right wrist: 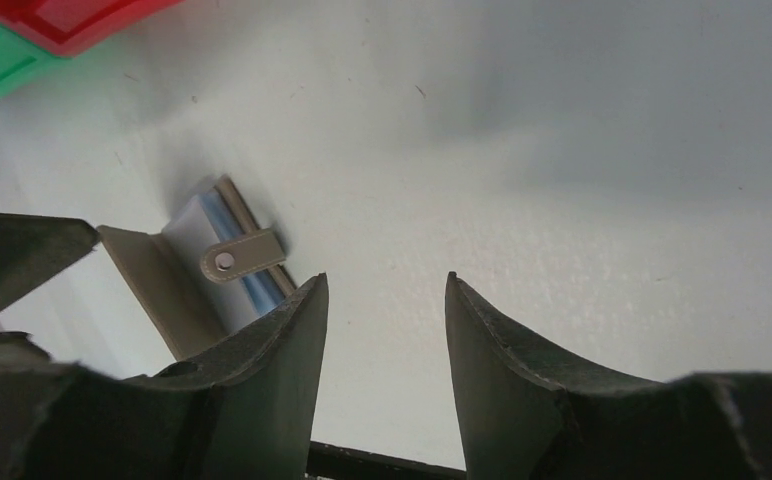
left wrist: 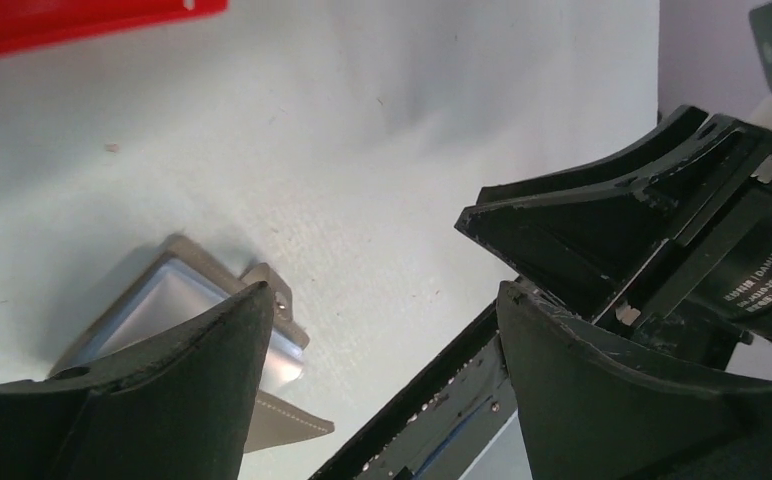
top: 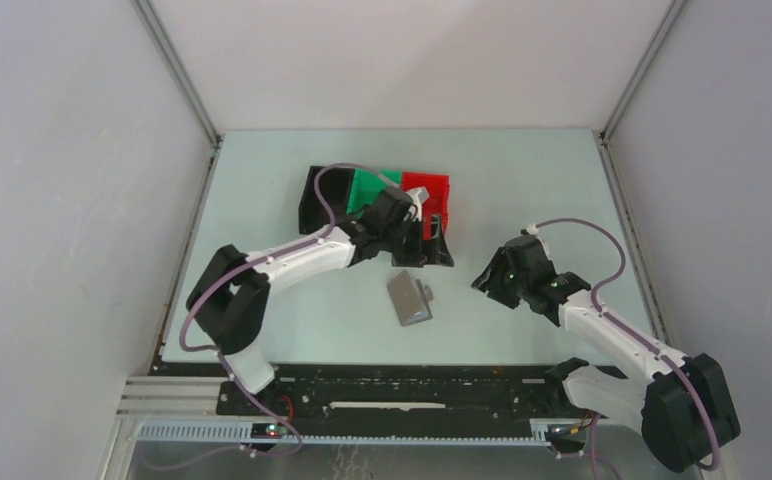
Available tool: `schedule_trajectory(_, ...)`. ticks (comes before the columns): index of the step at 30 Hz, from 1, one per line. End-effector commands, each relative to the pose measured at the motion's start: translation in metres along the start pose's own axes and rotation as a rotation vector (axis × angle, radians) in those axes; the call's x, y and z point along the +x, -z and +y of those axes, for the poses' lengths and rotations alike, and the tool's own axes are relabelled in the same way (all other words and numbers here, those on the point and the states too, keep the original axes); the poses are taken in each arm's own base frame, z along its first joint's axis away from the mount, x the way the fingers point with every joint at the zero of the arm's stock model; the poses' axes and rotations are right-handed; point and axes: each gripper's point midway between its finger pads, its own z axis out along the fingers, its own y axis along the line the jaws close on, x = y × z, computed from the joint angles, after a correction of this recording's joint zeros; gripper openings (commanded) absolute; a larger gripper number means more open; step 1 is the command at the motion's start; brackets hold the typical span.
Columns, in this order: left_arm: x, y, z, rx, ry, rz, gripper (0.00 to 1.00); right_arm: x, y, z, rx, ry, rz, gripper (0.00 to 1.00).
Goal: Take the credit cards out of the card holder
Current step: Open the card holder at the center of the board.
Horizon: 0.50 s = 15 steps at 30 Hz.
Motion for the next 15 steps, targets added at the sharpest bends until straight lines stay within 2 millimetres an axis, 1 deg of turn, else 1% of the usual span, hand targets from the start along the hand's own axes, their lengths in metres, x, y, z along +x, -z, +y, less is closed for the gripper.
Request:
schedule_trajectory(1,0.002,-0.010,-0.031,0.070,-0.061,0.042,0.87,0.000,0.000,-0.008,0.023,0.011,-0.005,0.56)
schedule_trajectory(3,0.011,-0.015,-0.025,0.025,-0.076,0.089,0.87,0.001,-0.001,-0.006,0.017,0.011,0.000,0.56)
schedule_trajectory(5,0.018,-0.015,-0.016,-0.028,-0.089,0.133,0.87,0.001,-0.003,-0.005,0.014,0.006,0.006,0.56)
schedule_trajectory(9,0.029,-0.003,0.003,-0.116,-0.093,0.170,0.87,0.002,-0.007,-0.001,0.003,0.003,0.012,0.56)
schedule_trajectory(13,0.046,0.007,0.014,-0.144,-0.093,0.219,0.87,0.009,-0.008,0.013,-0.060,0.022,0.044,0.56)
schedule_trajectory(15,0.054,0.013,0.022,-0.164,-0.097,0.235,0.87,0.014,-0.009,0.024,-0.100,0.040,0.064,0.56)
